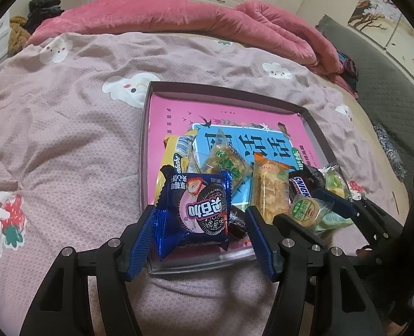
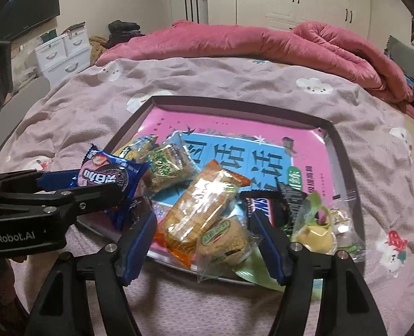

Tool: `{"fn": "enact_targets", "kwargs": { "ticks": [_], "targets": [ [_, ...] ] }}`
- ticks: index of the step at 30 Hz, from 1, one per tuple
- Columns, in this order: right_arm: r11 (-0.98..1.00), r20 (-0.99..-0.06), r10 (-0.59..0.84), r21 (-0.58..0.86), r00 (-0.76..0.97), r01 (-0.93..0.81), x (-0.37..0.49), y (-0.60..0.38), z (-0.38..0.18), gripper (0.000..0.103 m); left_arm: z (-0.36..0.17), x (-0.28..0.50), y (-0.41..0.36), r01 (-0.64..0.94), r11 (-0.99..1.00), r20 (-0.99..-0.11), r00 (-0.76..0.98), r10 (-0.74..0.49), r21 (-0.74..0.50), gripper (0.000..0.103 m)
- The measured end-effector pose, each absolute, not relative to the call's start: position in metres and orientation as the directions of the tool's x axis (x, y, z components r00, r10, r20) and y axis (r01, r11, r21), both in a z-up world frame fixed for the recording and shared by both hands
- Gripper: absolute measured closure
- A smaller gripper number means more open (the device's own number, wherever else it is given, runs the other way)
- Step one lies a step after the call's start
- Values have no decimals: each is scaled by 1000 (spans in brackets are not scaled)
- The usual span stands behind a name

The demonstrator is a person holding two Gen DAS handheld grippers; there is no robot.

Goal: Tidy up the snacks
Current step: 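Lower both packs into the tray and open both grippers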

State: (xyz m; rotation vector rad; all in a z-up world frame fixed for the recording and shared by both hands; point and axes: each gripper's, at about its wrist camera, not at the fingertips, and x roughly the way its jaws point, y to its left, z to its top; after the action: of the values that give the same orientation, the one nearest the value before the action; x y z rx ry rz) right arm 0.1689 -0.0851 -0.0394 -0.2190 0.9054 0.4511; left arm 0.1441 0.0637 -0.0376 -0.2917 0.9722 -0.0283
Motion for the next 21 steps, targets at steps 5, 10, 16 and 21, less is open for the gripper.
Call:
{"fn": "enact_targets", "kwargs": {
  "ticks": [5,10,16,21],
  "targets": [
    [899,-793,268,1,546,-439,170,-93,-38,34,-37,143,66,-118,962,-811,568,-140,-248,37],
    [902,-790,264,-1,553,-431,170,-96,-36,34,-35,142,69,-126,960,-809,572,-136,-250,37],
    [901,-785,270,1,558,-435,170,-95,-33,34,-35,142,69,-127,960,-808,573,-134,-249,37],
    [901,-776,277,4,566,-434,169,-95,-30,33,-32,141,67,-125,962,-807,577,-128,-243,37]
  ]
}}
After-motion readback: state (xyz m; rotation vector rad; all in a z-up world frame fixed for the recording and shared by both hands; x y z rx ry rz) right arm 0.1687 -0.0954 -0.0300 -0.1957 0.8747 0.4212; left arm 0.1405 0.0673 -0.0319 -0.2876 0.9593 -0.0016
